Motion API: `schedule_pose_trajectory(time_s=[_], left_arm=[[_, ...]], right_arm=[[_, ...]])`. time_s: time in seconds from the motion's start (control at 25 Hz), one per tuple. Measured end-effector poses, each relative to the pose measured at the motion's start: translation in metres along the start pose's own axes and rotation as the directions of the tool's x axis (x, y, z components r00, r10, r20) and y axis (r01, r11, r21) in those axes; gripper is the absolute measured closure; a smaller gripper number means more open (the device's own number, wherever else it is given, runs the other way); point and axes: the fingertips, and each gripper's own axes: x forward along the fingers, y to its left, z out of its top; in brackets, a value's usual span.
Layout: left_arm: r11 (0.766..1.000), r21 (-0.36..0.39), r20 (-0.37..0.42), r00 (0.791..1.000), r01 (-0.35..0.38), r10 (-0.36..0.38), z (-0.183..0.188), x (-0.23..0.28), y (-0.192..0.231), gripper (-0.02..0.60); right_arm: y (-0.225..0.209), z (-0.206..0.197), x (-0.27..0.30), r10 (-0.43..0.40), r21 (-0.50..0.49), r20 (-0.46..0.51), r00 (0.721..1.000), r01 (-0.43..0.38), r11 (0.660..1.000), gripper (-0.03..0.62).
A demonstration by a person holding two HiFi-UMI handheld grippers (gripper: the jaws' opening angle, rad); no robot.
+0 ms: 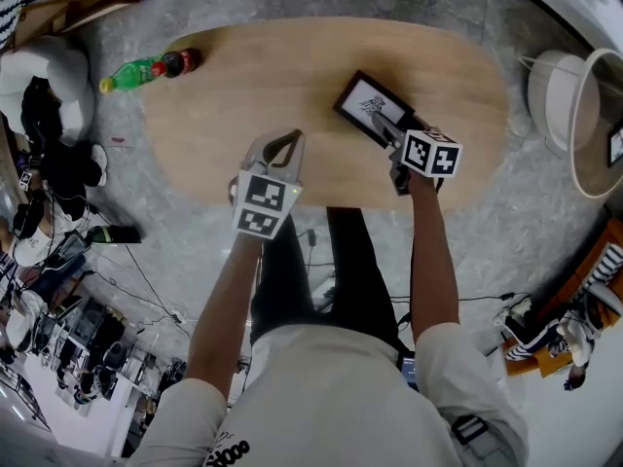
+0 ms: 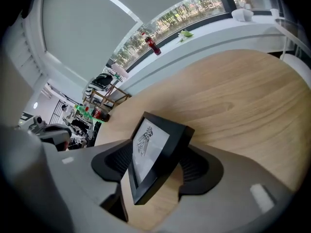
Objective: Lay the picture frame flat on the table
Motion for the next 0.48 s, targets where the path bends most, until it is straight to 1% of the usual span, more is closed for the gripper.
schedule_pose_trajectory(time_s=[0.2,0.32,0.48], left_arm=[[0.999,0.037,-0.010,1.000,0.000,0.000,-0.002,0.001,-0.005,0.571],[0.999,0.041,-0.006,1.000,0.006,-0.006,-0.001,0.001,-0.009,0.571],[0.999,0.037,0.002,1.000,0.007,-0.007,0.000,0.002,-0.014,0.572]], right_arm=[[-0.013,-0.012,-0.009,-0.014,0.009,-0.009,1.000,0.014,1.000,0.310],[-0.020,-0.018,-0.013,-0.018,0.027,-0.009,1.000,0.018,0.999,0.310],[-0.029,-0.027,-0.017,-0.028,0.020,-0.017,0.999,0.028,0.999,0.310]])
